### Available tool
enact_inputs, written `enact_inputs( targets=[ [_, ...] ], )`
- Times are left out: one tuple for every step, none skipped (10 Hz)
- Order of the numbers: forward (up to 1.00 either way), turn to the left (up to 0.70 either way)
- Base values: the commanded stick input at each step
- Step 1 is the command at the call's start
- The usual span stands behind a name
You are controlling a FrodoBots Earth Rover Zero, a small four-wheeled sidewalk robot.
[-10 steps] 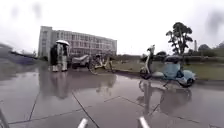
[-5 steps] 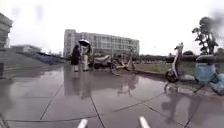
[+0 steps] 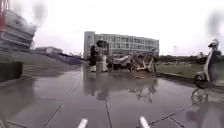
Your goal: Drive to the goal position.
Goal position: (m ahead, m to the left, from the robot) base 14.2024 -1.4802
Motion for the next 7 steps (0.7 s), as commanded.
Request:
enact_inputs(
  targets=[
    [0.92,0.37],
    [0.92,0.37],
    [0.92,0.23],
    [0.92,0.09],
    [0.92,0.01],
    [0.92,0.00],
    [0.92,0.00]
  ],
)
